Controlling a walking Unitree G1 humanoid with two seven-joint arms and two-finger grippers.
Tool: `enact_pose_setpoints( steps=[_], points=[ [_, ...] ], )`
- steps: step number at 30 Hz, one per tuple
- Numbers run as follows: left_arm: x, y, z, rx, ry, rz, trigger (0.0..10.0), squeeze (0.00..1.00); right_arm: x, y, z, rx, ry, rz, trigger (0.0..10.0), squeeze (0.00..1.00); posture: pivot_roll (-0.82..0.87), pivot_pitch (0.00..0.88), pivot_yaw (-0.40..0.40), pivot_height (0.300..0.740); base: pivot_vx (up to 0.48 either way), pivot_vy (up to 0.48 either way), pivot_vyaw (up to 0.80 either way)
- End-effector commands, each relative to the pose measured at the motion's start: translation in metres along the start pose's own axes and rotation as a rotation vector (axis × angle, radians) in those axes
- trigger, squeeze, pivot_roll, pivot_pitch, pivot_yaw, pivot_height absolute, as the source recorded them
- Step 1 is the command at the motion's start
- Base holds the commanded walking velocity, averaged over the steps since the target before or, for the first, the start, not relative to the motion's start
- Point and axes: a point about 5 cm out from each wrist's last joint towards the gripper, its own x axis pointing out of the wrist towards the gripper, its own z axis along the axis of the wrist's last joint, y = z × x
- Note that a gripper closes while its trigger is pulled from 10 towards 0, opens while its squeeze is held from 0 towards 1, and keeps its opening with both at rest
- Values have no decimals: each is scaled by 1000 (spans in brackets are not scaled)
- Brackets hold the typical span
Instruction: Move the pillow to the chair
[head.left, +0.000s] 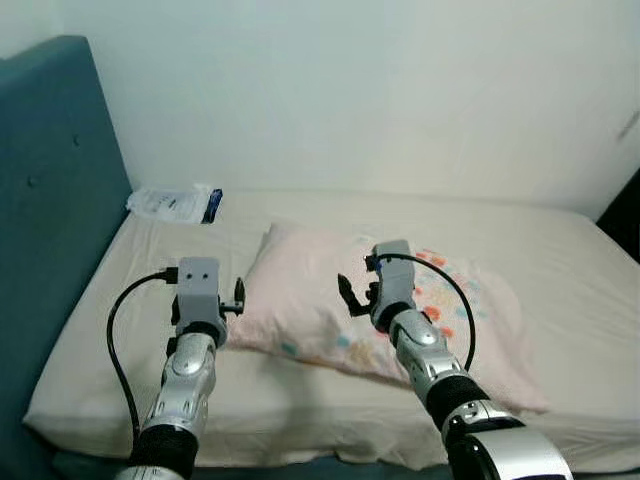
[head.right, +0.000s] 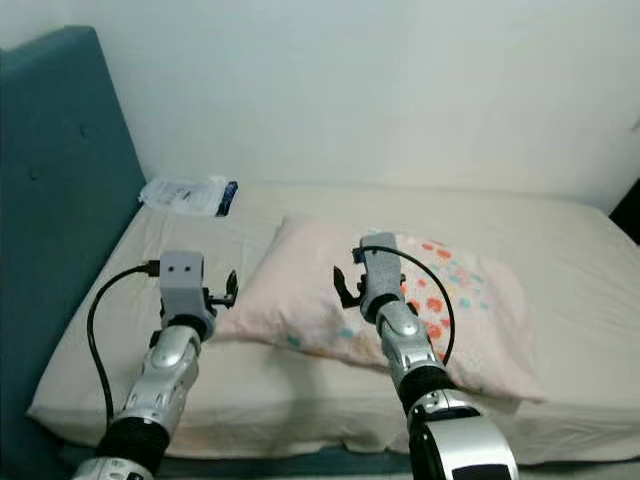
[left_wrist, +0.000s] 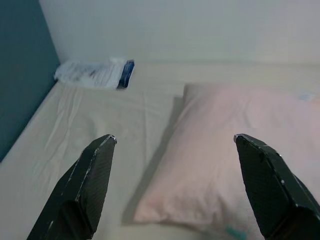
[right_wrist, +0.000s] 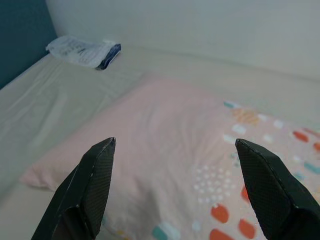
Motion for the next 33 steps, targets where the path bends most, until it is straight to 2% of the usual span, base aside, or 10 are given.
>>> enact_pose_setpoints(
  steps=[1,33],
  points=[
    [-2,-5,-3,1,16,-12,10000,0,0,-1,1,-6,-4,-5,10000,0,47,0,-109,732,0,0,0],
    [-2,-9,-4,-18,29,-27,10000,0,-1,0,1,14,-29,-4,10000,0,42,0,-109,740,0,0,0]
  ],
)
